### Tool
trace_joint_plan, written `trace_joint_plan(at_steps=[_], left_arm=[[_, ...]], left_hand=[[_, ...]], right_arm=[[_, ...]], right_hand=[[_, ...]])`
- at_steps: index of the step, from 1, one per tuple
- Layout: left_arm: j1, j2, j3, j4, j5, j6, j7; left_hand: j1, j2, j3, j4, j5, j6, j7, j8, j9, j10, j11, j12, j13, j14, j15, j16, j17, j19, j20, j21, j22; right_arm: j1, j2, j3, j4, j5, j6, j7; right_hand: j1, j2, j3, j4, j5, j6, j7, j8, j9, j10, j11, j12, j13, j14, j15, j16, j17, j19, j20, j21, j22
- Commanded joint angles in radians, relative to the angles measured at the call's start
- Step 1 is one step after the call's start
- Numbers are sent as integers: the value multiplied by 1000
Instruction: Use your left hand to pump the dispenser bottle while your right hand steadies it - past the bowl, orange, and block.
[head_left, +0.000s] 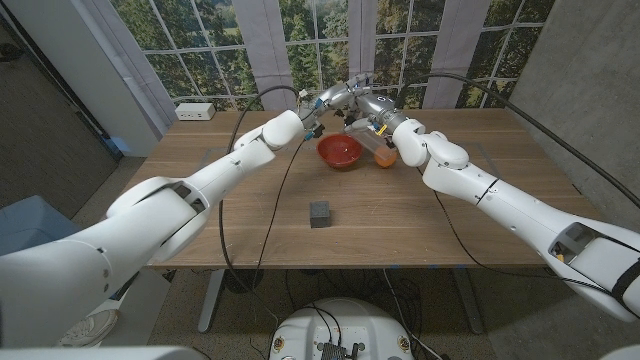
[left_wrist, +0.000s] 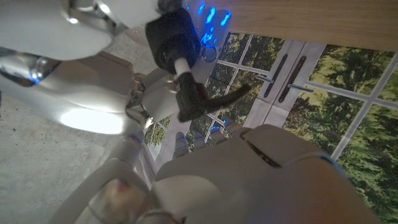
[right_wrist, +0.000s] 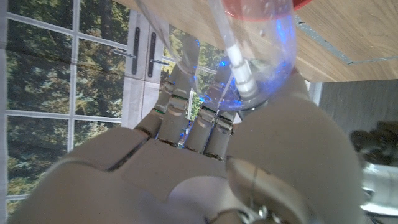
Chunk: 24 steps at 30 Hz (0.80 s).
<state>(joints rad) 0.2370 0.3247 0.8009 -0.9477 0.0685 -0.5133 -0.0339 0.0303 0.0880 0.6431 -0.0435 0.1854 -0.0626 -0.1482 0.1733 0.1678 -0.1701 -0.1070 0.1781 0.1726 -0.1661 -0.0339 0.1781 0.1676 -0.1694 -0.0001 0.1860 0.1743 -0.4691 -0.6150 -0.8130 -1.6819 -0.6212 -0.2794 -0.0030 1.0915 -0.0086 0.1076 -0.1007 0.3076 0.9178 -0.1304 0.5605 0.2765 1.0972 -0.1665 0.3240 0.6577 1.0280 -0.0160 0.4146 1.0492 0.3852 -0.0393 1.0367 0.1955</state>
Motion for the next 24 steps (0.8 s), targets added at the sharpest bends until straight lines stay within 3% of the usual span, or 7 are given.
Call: trace_joint_plan(at_steps=[1,8,15,24], left_arm=[[102,132,-108,-278,45,101,105],[137,169,-153,-334,56,131,149],[148,174,-185,-331,5,121,136],[116,126,-176,-230,-69,40,68]], left_hand=[[-6,24,-1,0,5,-5,-2,7,3,-44,4,11,2,-76,-7,6,2,-15,6,10,4],[-4,23,-1,-2,5,5,-9,10,3,-36,3,14,1,-65,-4,8,2,-4,10,14,4],[-2,22,-2,-6,5,20,-17,14,3,-22,1,17,1,-50,-6,9,2,15,14,21,4],[-1,18,-5,-9,4,24,-18,14,2,-18,-1,17,1,-47,-5,7,2,17,13,20,4]], right_arm=[[-13,-4,-2,-15,-17,-15,1],[-6,-4,-10,-13,-26,-10,18],[-4,-1,-12,-3,-33,17,2],[19,27,-13,29,-24,15,13]], right_hand=[[171,159,-4,3,11,8,4,-4,1,15,-4,-3,-8,164,-212,8,10,-2,-172,7,1],[172,157,-7,3,12,11,2,-7,-3,16,-6,-9,-14,165,-211,7,13,-2,-171,10,1],[173,156,-10,3,13,12,-1,-11,-7,17,-8,-12,-16,167,-211,6,16,-2,-172,14,1],[175,156,-13,3,16,14,-2,-14,-11,19,-9,-14,-17,169,-211,5,21,-4,-172,18,1]])
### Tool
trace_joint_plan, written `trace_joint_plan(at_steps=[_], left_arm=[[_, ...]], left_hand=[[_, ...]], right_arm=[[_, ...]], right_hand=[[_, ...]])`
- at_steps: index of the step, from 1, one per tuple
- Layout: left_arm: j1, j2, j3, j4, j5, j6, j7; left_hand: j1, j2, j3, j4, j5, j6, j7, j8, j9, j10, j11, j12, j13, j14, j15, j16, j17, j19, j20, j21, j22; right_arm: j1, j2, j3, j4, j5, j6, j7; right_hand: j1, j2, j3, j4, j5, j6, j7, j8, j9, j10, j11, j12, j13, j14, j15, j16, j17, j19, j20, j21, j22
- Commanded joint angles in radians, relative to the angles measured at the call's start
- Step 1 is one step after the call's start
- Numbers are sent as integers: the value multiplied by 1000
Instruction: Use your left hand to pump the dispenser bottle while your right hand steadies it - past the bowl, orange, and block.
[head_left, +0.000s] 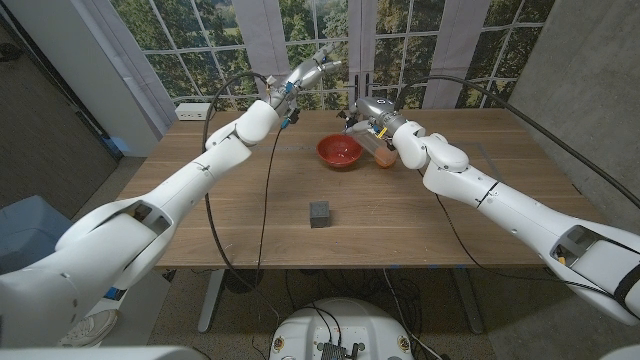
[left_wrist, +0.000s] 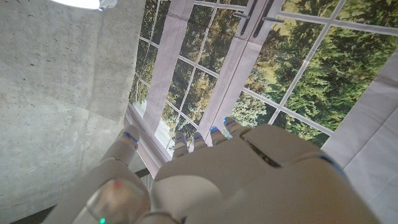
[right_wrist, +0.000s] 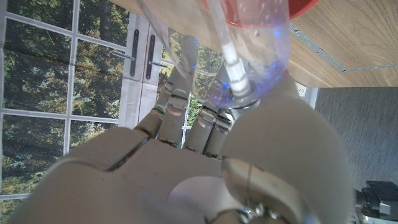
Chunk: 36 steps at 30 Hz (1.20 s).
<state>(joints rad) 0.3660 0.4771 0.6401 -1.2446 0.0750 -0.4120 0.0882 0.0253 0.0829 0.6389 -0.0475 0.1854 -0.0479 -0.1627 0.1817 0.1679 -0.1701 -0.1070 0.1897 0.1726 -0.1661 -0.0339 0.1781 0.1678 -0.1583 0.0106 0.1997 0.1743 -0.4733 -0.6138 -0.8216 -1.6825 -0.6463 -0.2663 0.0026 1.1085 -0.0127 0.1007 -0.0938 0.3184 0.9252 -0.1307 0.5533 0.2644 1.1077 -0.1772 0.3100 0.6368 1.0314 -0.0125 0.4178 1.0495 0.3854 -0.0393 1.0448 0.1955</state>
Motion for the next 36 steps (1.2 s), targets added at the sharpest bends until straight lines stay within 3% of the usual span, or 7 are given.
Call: trace_joint_plan(at_steps=[1,13,22,36], left_arm=[[-15,-29,-10,71,-69,-58,-56],[-48,-78,22,164,-110,-109,-132],[-73,-120,50,238,-149,-150,-211],[-101,-163,93,297,-93,-168,-193]], left_hand=[[3,22,-1,-5,4,9,-4,5,2,-17,-2,5,1,-47,-6,7,1,5,2,6,4],[0,-4,-15,-17,0,10,-7,4,2,-15,-3,4,1,-47,-5,4,2,2,-1,3,3],[1,-14,-20,-24,-1,8,-6,2,2,-17,1,2,1,-47,-4,3,2,0,-1,1,3],[4,-33,-30,-41,-2,3,-8,0,2,-29,0,-4,2,-59,1,-2,2,-22,0,-8,2]], right_arm=[[27,31,-5,30,2,-10,15],[45,51,-26,42,-24,-59,21],[43,47,-25,29,-26,-43,-11],[50,49,-35,7,-31,-39,14]], right_hand=[[158,160,-6,-3,5,7,-2,-7,1,9,1,0,5,167,-215,2,21,-4,-172,10,1],[160,160,-10,-2,8,11,4,-10,-3,11,1,-3,6,173,-214,1,27,-6,-172,16,1],[164,160,-13,-3,10,13,10,-13,-5,12,2,-7,4,176,-214,0,32,-5,-172,22,1],[169,159,-18,-4,12,17,18,-17,-7,23,6,-11,0,182,-215,-2,39,-3,-171,32,1]])
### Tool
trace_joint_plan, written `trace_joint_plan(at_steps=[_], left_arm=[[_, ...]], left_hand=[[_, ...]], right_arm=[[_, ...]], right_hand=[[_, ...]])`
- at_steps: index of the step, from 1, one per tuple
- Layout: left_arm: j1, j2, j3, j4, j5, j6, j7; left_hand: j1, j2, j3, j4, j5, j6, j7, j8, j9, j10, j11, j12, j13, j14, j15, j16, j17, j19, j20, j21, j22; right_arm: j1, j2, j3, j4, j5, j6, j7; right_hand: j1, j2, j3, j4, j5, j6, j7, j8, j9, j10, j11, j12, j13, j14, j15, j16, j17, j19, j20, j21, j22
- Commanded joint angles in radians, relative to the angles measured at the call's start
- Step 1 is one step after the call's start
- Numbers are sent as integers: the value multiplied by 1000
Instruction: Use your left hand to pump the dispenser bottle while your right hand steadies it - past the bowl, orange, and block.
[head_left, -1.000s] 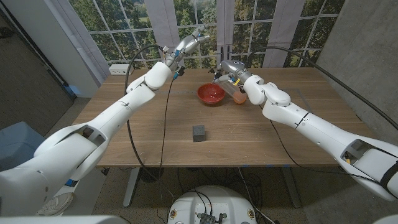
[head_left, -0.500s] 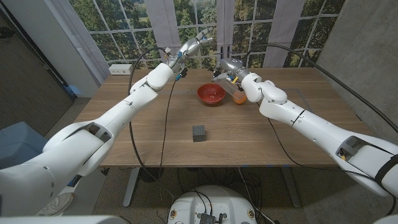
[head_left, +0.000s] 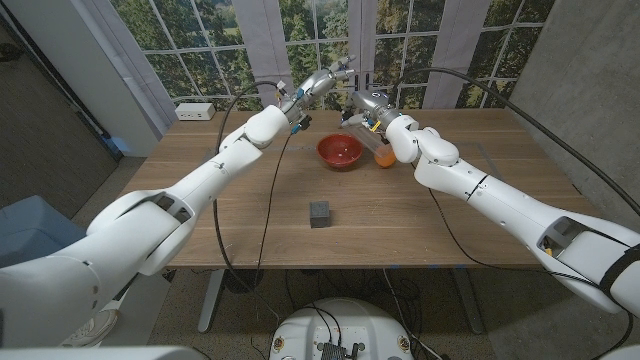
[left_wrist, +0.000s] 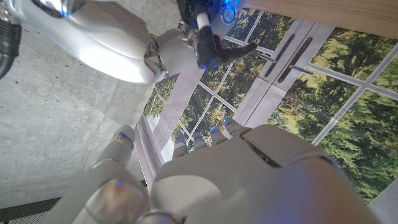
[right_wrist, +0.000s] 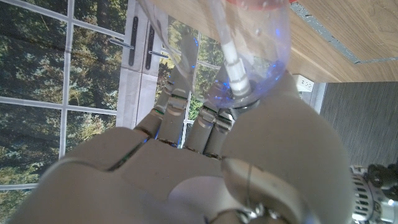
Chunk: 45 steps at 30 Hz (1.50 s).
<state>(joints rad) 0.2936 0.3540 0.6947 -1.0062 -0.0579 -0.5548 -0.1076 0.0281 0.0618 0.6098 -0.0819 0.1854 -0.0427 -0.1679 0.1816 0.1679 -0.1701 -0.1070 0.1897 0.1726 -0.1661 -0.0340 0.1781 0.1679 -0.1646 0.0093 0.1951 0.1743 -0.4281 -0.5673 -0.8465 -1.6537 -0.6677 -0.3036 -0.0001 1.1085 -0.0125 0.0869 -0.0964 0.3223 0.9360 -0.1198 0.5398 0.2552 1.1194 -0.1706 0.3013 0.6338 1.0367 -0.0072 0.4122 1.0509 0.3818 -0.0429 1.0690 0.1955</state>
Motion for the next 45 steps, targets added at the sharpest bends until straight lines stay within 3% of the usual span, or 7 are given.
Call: trace_joint_plan(at_steps=[1,14,23,45], left_arm=[[-30,-43,43,64,55,-34,20],[-32,-49,84,52,162,-23,105],[-27,-63,86,88,123,-43,77],[-19,-30,65,34,136,-19,107]], left_hand=[[2,-12,-1,-7,-2,-2,-2,0,2,-29,0,-4,2,-59,1,-2,2,-17,2,-5,2],[2,-14,-5,-13,-1,-9,-4,-2,3,-35,0,-6,2,-65,3,-3,2,-28,2,-7,3],[1,-11,-6,-14,0,-12,-6,-2,3,-36,1,-5,2,-66,3,-2,3,-29,1,-6,3],[-1,-4,-8,-16,2,-13,-5,-2,3,-37,1,-4,2,-67,3,-1,3,-30,1,-3,4]], right_arm=[[10,7,-14,-28,-14,-23,40],[6,19,2,-58,20,-67,75],[2,18,6,-67,30,-70,51],[10,8,-11,-41,9,-52,36]], right_hand=[[170,159,-4,-1,8,7,5,-4,2,12,0,-2,3,177,-220,3,38,1,-168,9,1],[176,161,-8,-2,9,12,16,-7,1,17,6,-5,1,185,-220,2,46,3,-168,20,1],[180,163,-9,-3,9,15,19,-9,0,20,7,-6,2,190,-220,-1,46,4,-168,26,2],[181,162,-15,-1,7,16,17,-11,5,21,8,-9,5,196,-219,-6,51,-2,-168,34,0]])
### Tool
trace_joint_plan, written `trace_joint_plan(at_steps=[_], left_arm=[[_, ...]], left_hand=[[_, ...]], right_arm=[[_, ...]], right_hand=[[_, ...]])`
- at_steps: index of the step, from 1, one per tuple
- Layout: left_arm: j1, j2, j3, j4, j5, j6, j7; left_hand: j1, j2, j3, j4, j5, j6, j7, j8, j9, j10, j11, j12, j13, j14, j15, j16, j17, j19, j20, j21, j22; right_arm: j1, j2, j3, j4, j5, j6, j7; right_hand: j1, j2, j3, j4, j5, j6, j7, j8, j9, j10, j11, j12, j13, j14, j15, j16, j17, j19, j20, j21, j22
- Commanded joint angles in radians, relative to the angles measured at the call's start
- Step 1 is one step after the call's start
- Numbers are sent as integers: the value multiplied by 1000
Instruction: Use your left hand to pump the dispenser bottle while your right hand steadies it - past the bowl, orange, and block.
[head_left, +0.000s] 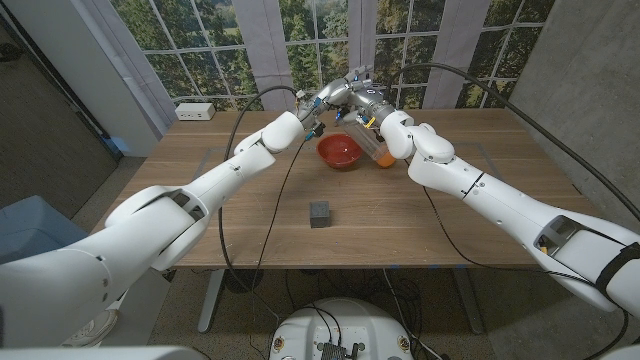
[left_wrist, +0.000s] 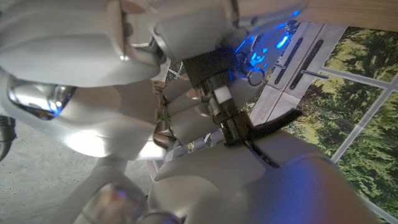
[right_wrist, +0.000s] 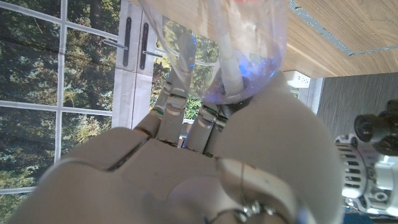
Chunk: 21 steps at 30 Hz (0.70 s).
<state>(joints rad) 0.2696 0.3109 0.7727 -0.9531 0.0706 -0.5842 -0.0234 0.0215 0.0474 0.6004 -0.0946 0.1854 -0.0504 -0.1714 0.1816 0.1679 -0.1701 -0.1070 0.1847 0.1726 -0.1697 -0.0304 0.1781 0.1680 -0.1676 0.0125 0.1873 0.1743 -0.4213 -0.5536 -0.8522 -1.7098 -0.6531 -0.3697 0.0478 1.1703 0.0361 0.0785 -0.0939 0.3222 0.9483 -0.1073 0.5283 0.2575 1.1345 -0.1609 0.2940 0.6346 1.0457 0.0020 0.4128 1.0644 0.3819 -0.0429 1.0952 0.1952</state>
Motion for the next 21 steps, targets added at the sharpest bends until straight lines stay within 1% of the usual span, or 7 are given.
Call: trace_joint_plan(at_steps=[1,11,12,21], left_arm=[[4,15,-15,-20,2,11,17],[17,42,-38,-63,16,28,58],[20,49,-41,-80,18,42,57],[32,65,-68,-103,7,45,81]], left_hand=[[6,10,1,-3,2,-5,-1,-1,3,-37,1,1,2,-63,0,-1,3,-27,-2,5,4],[5,12,0,-4,2,-4,-1,-1,3,-36,3,1,2,-62,-1,0,3,-26,-1,6,4],[5,12,0,-4,2,-5,-1,-1,3,-36,3,1,2,-62,-1,0,3,-26,0,6,4],[5,13,-1,-6,2,-3,-1,0,3,-33,2,2,2,-60,-1,0,3,-25,0,7,4]], right_arm=[[5,-5,-4,13,-2,7,1],[6,-6,-3,32,1,27,-19],[8,-6,-2,33,4,25,-10],[7,-7,0,45,7,36,-26]], right_hand=[[119,113,-7,-3,7,4,5,0,3,5,-2,-2,5,187,-228,-7,37,-2,-169,8,0],[121,114,-9,-3,7,4,3,-2,5,6,-3,-4,5,188,-228,-11,38,-6,-169,11,0],[121,114,-9,-3,7,5,3,-2,5,5,-4,-4,5,188,-228,-11,38,-6,-169,12,0],[121,114,-12,-1,6,4,4,-4,5,4,-7,-5,9,187,-228,-15,40,-9,-168,15,-1]])
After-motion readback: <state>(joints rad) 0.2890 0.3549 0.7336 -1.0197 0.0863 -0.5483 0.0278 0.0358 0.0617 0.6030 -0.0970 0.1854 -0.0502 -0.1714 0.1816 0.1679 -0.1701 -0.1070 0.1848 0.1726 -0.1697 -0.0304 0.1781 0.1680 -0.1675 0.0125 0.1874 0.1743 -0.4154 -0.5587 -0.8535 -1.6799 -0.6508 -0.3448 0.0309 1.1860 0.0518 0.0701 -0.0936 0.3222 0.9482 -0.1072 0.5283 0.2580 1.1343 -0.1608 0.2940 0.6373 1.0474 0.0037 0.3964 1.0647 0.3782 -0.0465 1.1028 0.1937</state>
